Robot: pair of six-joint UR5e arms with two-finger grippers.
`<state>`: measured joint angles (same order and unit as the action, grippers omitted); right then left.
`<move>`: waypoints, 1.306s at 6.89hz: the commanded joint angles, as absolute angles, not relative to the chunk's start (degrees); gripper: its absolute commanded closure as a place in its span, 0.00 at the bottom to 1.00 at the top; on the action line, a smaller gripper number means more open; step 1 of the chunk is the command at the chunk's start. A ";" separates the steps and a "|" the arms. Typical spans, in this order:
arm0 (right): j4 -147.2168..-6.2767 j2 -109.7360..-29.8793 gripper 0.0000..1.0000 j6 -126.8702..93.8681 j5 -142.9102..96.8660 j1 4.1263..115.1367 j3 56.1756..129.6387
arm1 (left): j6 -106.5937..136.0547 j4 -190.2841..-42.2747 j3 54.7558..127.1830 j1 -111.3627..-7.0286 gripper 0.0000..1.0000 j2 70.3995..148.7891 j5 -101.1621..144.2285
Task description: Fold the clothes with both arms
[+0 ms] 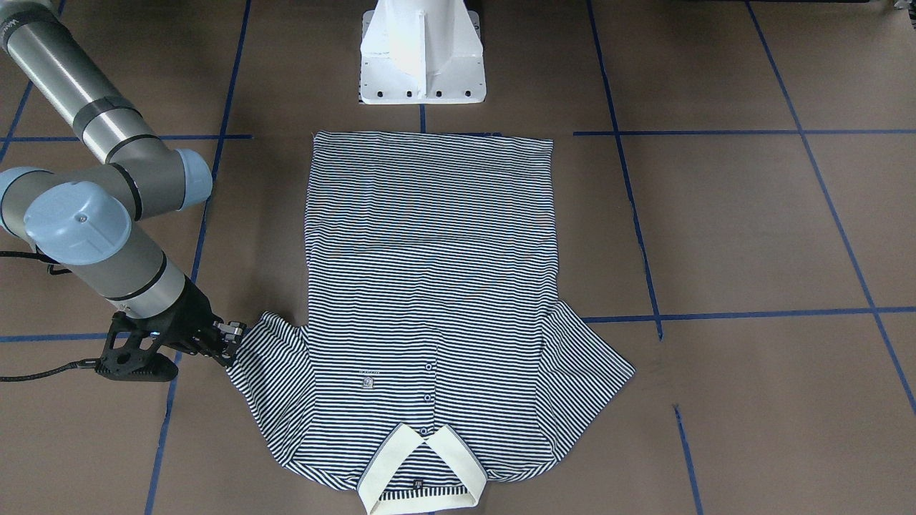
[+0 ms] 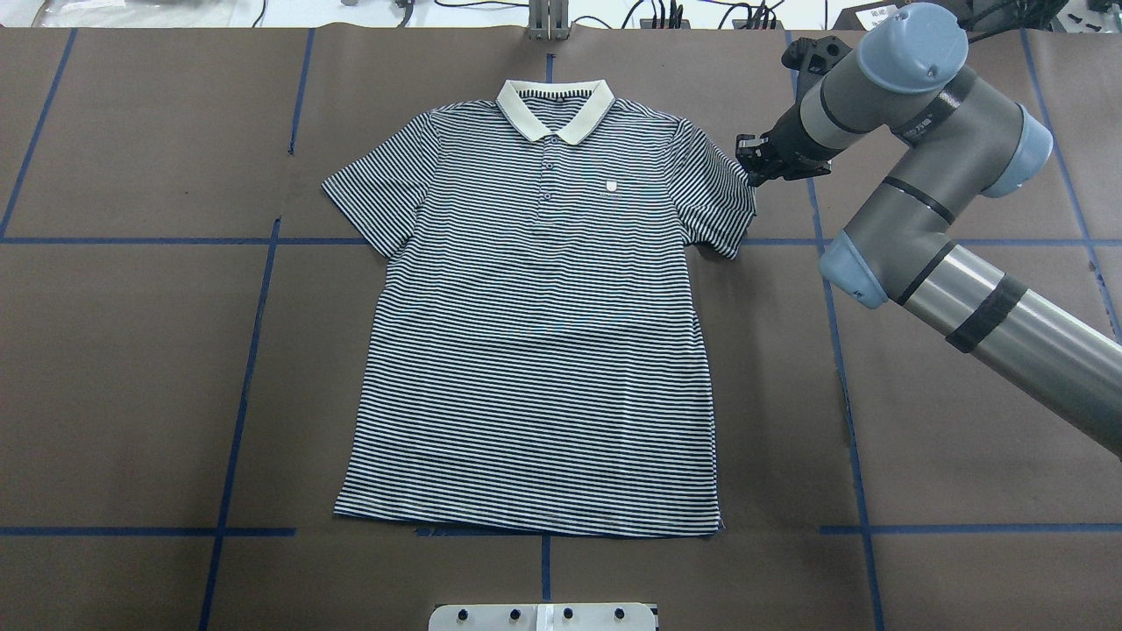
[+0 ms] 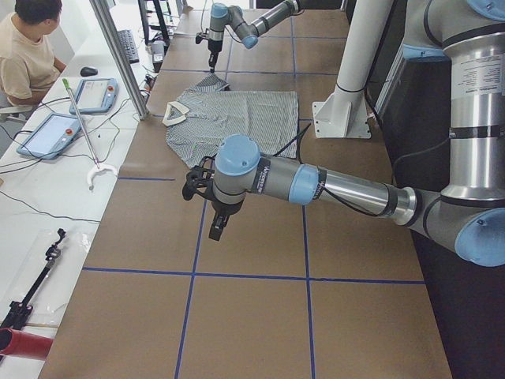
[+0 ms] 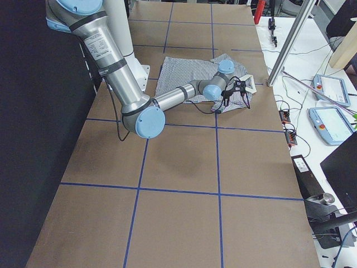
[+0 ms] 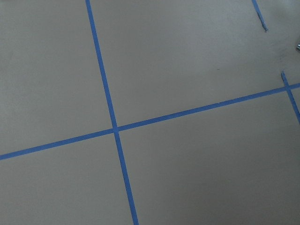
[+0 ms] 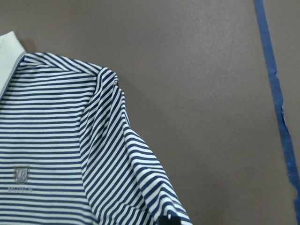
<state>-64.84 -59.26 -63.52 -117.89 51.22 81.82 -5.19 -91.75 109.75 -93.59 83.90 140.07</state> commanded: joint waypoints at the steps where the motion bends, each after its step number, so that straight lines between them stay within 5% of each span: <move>1: -71.68 -60.22 1.00 -63.98 -117.16 48.53 88.32 | -5.19 -91.76 109.95 -93.52 0.00 83.85 140.19; 4: -73.30 -41.54 1.00 -71.80 -111.89 46.50 68.62 | -5.19 -91.76 109.95 -93.52 0.00 83.85 140.19; 9: -65.12 -31.91 1.00 -74.08 -106.63 44.39 51.99 | -5.10 -91.67 110.39 -93.52 0.00 83.85 140.71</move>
